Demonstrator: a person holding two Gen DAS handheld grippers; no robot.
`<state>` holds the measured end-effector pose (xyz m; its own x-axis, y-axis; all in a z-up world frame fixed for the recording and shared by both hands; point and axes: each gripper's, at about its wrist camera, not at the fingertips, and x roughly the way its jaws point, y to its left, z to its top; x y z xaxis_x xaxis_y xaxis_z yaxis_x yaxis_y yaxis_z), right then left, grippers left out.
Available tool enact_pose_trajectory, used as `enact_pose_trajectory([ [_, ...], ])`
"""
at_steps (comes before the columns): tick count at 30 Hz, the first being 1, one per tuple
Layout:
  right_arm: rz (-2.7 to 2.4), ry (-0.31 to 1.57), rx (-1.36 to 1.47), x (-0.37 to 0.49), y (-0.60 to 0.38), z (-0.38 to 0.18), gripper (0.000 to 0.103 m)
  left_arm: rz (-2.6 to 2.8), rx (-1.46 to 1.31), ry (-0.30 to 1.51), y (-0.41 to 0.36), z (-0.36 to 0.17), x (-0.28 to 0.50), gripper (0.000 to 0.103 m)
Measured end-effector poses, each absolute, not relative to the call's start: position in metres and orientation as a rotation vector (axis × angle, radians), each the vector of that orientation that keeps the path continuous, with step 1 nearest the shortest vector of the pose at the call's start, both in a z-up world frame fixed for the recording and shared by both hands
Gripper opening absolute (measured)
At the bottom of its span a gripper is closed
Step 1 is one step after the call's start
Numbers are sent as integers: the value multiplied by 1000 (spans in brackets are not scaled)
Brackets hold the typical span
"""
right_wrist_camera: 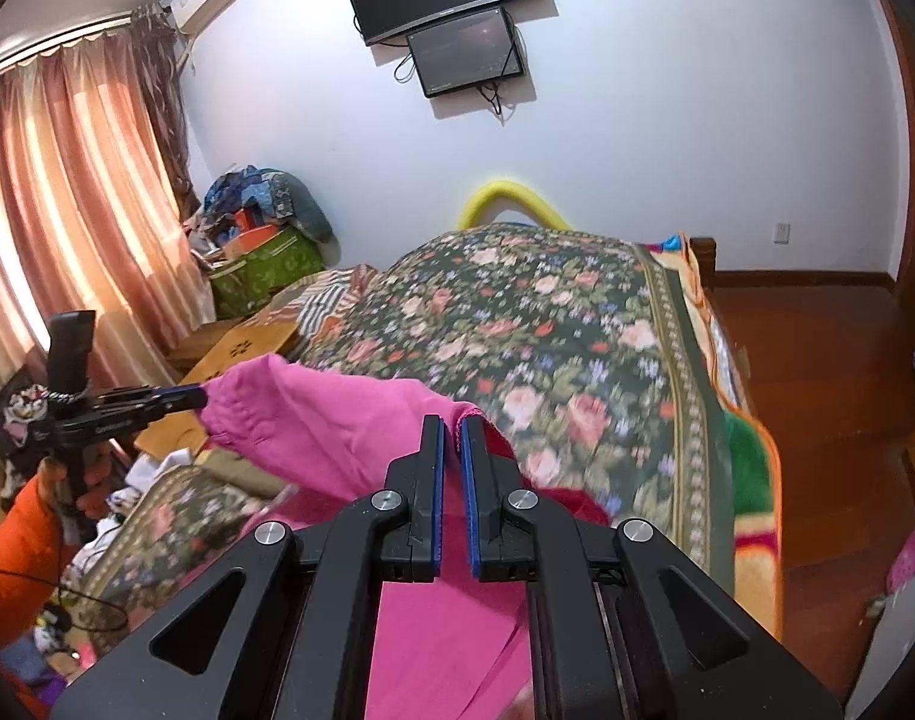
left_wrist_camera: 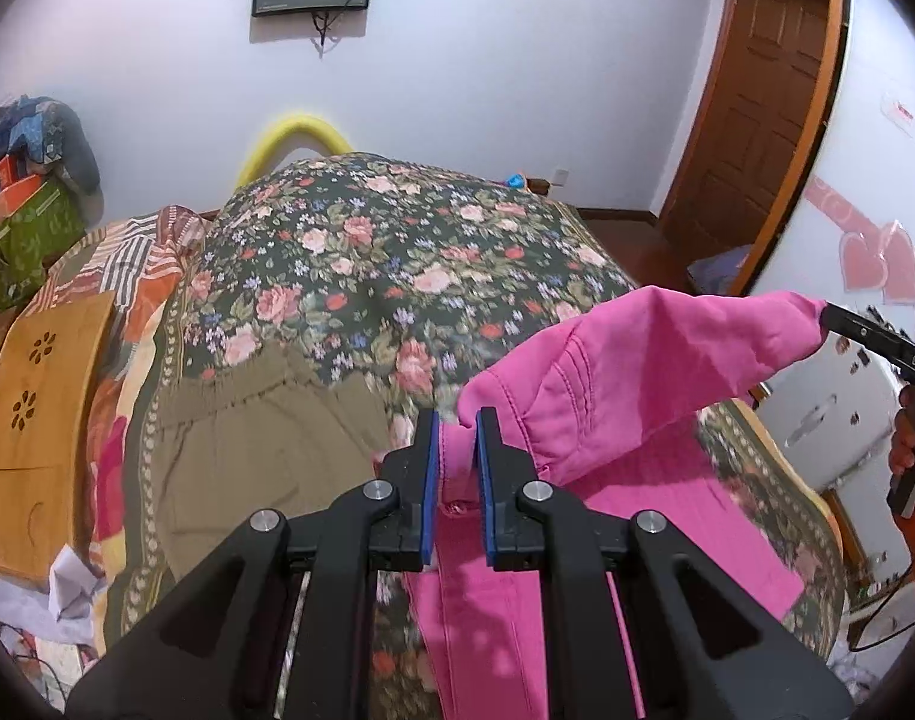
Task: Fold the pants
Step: 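Grasp the waistband with the left gripper while the right gripper grasps the other waistband corner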
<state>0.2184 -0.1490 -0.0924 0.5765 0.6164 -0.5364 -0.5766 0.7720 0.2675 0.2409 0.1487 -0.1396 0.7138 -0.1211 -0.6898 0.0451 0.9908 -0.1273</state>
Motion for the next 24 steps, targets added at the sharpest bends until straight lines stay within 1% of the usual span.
enact_pose_trajectory([
  [6,702,704,70,176,-156,-112,5,-101,-82,789,139,-151,205,11],
  [12,706,774,89,137,-159,-142,5,-86,-71,844,136,-181,169,11],
  [19,710,867,115,108,-161,-177,5,-78,-141,916,141,-219,141,11],
  [24,697,890,132,93,-164,-188,5,-72,-188,923,142,-233,124,11],
])
